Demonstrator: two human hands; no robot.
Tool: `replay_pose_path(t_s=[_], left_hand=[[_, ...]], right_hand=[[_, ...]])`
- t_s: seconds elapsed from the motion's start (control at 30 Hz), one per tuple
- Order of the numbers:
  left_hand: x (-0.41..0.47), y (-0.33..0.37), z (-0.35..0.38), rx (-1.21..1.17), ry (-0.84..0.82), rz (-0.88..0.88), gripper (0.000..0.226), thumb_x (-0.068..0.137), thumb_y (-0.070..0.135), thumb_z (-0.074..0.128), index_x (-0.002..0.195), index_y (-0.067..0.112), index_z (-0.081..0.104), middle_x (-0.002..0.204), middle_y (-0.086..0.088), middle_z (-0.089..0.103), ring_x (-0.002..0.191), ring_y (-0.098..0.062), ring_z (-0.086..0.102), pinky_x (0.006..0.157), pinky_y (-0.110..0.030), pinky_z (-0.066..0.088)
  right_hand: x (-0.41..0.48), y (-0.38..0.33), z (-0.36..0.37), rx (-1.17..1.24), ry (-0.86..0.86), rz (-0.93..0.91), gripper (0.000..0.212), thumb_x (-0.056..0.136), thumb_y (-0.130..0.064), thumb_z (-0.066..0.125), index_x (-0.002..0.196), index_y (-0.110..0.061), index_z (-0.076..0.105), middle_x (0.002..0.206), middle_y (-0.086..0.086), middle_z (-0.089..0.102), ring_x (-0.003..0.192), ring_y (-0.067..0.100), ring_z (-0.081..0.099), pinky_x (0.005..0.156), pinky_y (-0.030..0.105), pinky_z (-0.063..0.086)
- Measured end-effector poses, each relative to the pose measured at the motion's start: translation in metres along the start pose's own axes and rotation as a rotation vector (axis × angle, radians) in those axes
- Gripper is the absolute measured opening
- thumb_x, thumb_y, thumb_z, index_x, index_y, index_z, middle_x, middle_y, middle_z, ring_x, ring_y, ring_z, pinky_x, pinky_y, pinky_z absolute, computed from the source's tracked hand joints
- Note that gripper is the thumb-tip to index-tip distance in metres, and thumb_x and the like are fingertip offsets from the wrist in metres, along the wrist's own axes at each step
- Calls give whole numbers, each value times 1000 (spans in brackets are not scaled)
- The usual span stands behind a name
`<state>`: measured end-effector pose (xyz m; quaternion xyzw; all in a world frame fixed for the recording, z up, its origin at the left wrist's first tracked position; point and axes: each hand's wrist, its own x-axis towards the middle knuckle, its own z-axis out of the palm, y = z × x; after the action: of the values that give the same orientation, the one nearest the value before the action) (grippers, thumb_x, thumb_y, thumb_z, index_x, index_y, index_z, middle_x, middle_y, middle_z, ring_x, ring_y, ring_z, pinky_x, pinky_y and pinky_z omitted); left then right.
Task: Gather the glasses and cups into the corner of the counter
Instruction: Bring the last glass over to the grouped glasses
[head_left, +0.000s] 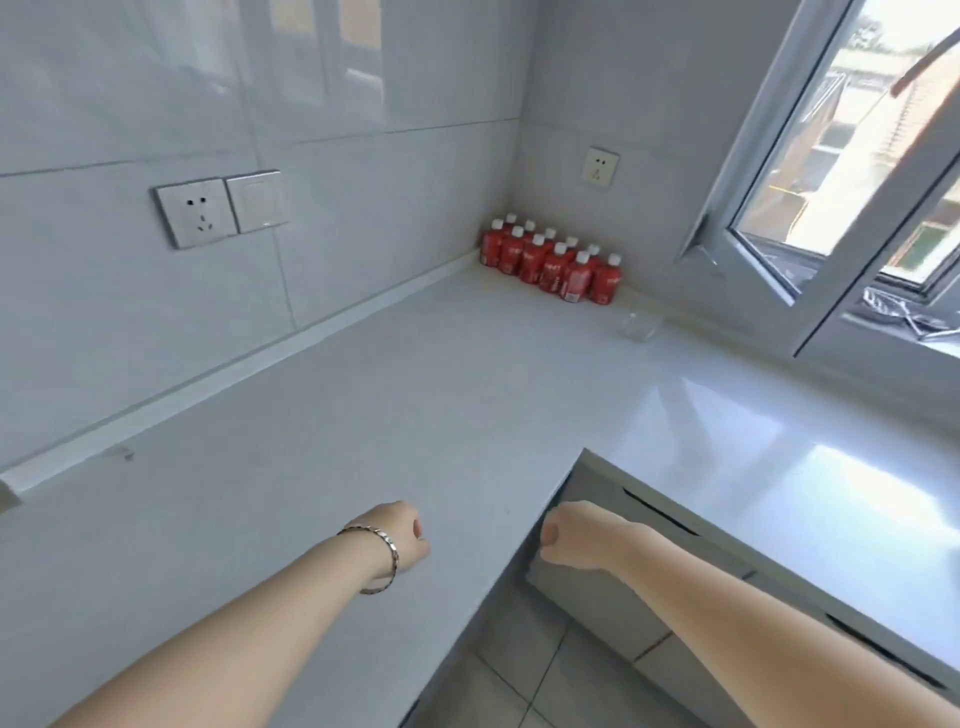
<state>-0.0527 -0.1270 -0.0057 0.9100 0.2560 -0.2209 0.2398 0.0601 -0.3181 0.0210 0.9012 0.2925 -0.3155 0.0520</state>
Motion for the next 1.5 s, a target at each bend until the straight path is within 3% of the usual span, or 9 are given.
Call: replay_pose_path(t_s=[0.1,0.2,0.33,0.43,0.67,0.97,1.07,1.3,1.5], left_hand=[[26,74,1,24,1,36,15,85,23,47,71,27,46,92,-1,49,83,-22,44,77,-25,40],[51,130,-7,41,-5,63,10,86,26,48,85,26,59,105,-6,62,98,-27,57,86,-27,45],[96,174,-30,54,20,79,31,87,29,49,113,16,60,123,-6,62,113,-24,58,96,-29,45],[136,193,-51,64,46,90,31,86,28,49,114,18,58,121,-4,61,111,-23,58,97,-31,47],[231,231,-92,80,52,107,31,88,28,46,117,20,55,123,-1,58,111,-21,57,95,-29,46],[330,255,-112,36,18,40,30,90,26,46,118,17,55,123,-1,58,108,-19,56,90,-24,43],[359,252,-109,-56,34,-48,17,90,25,48,103,21,57,113,-1,61,95,-18,57,86,-23,45],[398,242,-110,-196,58,-221,3,89,23,50,87,26,50,86,8,54,84,-15,56,73,-20,40],[401,230,-105,-252,63,-333,6,89,20,49,88,23,54,89,5,57,91,-18,59,84,-23,46]], right_hand=[[11,68,-29,31,48,32,33,90,-23,48,115,-7,61,122,12,61,112,30,58,89,35,48],[29,120,-58,65,77,74,33,90,-24,49,118,-10,60,124,11,60,112,29,58,87,32,48],[66,172,-95,119,110,116,35,90,-24,50,120,-8,58,127,11,58,115,29,57,83,31,47],[97,203,-123,145,133,151,35,90,-24,50,119,-6,59,126,14,60,114,30,58,91,33,49],[172,260,-173,216,226,206,33,90,-27,52,121,-17,58,127,6,58,115,24,57,86,26,45],[303,338,-236,338,317,306,61,88,-29,56,140,-9,33,140,12,43,119,28,53,89,31,45],[355,357,-263,303,325,313,60,86,-28,58,136,-6,34,135,15,40,114,32,54,81,33,47],[454,392,-298,375,261,283,98,79,-35,71,150,-20,6,150,18,19,134,39,33,105,42,37],[474,405,-299,358,324,195,90,67,-31,80,142,-17,31,134,14,38,103,34,59,77,35,51]])
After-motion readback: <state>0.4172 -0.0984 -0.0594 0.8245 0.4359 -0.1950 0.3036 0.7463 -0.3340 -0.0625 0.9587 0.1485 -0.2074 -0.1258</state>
